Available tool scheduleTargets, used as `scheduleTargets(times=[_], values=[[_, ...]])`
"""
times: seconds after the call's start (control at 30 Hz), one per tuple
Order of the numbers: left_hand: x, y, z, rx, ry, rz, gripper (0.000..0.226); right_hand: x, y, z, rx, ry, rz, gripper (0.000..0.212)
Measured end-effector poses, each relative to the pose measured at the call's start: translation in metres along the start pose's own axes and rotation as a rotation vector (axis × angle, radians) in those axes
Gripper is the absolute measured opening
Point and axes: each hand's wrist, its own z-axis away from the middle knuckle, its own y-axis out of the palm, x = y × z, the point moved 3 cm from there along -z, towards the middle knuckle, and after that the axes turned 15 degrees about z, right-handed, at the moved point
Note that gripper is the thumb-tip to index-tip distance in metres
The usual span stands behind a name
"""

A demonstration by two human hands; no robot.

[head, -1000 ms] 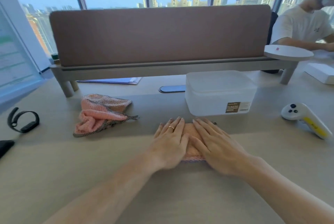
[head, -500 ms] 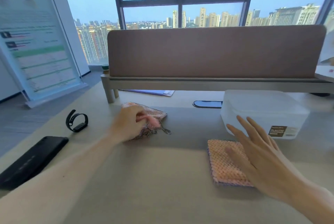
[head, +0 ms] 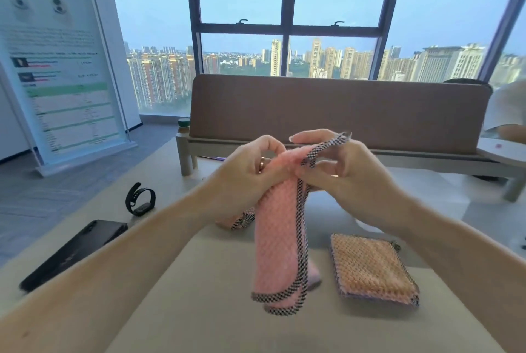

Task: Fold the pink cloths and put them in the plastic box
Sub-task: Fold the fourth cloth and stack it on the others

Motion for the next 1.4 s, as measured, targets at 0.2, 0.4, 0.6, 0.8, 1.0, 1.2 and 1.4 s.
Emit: scheduleTargets(times=[0.2, 0.4, 0.6, 0.8, 1.0, 1.2, 1.4], values=[[0.002, 0.003, 0.031, -0.239, 0.115, -0.285, 0.031, 0.01, -0.002, 0.015, 0.018, 0.134, 0.072, 0.013], [0.001, 0.027, 0.061, -0.222, 0.088, -0.17, 0.026, 0.035, -0.001, 0.024, 0.061, 0.138, 0.128, 0.017], [0.003, 0.014, 0.064, -0.236, 0.063, -0.092, 0.008, 0.056, -0.019, 0.036, 0.0, 0.167, 0.26, 0.016], [-0.008, -0.001, 0.069, -0.37, 0.063, -0.44, 0.01, 0.052, -0.045, 0.049, -0.09, 0.207, 0.217, 0.014], [-0.053, 0.003, 0.068, -0.266, 0.207, -0.581, 0.013, 0.046, -0.045, 0.062, 0.088, 0.208, 0.248, 0.053], [-0.092, 0.027, 0.073, -0.107, 0.383, -0.718, 0.008, 0.063, 0.004, 0.08, 0.078, 0.019, 0.44, 0.049], [-0.086, 0.012, 0.092, -0.002, 0.255, -0.823, 0.02, 0.051, -0.019, 0.1, -0.064, -0.027, 0.61, 0.022]])
